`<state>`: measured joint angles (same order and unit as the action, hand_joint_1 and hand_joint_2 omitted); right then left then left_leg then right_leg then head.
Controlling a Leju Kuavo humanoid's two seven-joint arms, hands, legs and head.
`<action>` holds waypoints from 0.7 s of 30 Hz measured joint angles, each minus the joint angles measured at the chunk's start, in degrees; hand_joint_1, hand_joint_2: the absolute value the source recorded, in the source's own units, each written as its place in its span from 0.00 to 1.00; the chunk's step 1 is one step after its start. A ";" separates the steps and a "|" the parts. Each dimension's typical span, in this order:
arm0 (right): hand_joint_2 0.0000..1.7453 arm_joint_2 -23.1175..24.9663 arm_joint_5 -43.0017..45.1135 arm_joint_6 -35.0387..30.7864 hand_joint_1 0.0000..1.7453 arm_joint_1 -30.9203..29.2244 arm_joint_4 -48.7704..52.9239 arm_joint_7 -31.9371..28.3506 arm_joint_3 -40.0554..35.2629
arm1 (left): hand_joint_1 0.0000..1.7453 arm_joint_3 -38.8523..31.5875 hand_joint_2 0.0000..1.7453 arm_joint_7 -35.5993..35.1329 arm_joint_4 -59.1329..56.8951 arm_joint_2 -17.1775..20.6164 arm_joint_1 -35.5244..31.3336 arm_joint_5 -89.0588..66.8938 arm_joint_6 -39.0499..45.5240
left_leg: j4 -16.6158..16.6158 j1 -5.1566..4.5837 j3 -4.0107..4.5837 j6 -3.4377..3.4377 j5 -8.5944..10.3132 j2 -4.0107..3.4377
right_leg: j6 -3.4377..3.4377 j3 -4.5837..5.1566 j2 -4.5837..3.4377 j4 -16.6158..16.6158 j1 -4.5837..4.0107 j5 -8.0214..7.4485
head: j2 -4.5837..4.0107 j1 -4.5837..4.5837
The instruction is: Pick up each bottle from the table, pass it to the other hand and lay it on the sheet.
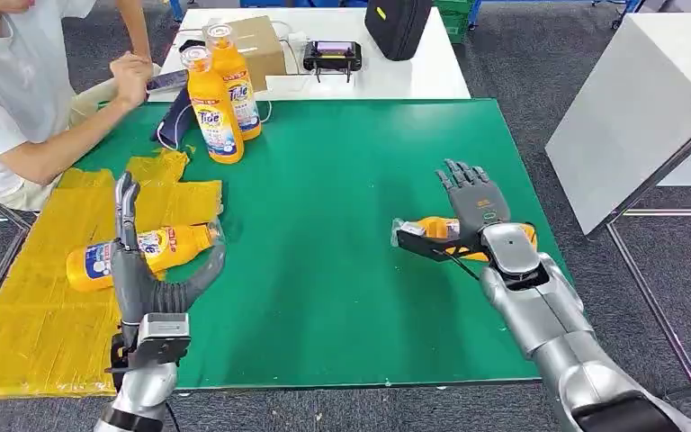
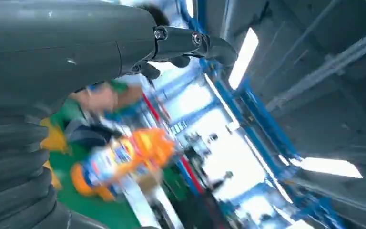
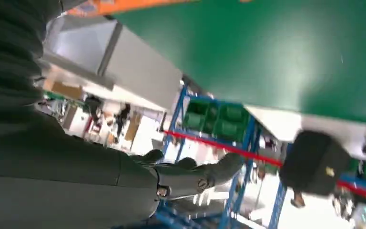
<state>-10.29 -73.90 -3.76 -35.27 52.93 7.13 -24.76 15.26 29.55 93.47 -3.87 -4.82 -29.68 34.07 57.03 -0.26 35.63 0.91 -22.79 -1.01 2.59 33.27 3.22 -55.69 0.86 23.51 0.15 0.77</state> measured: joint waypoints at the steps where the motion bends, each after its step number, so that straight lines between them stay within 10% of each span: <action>1: 1.00 0.07 0.33 -0.07 0.00 -0.42 -1.27 0.00 0.00 | 0.00 0.39 1.00 -0.07 1.06 0.00 0.36 1.38 -1.73 | 0.00 0.00 0.00 0.00 0.00 -0.01 | 0.00 0.00 0.00 0.00 0.00 0.00 | 0.00 0.00; 21: 1.00 1.31 1.72 -1.75 0.00 -2.07 -13.81 -0.07 1.16 | 0.00 1.33 1.00 0.59 4.34 -0.04 1.53 6.51 -7.62 | 0.00 -0.02 0.01 0.00 0.00 -0.02 | 0.00 0.02 -0.01 0.00 0.03 0.00 | 0.00 -0.02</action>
<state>-8.98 -72.17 -5.51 -37.35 39.12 7.06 -23.61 16.59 30.14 97.81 -3.91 -3.29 -23.17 26.45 57.03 -0.28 35.64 0.91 -22.79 -1.03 2.59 33.28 3.21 -55.69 0.89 23.51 0.15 0.74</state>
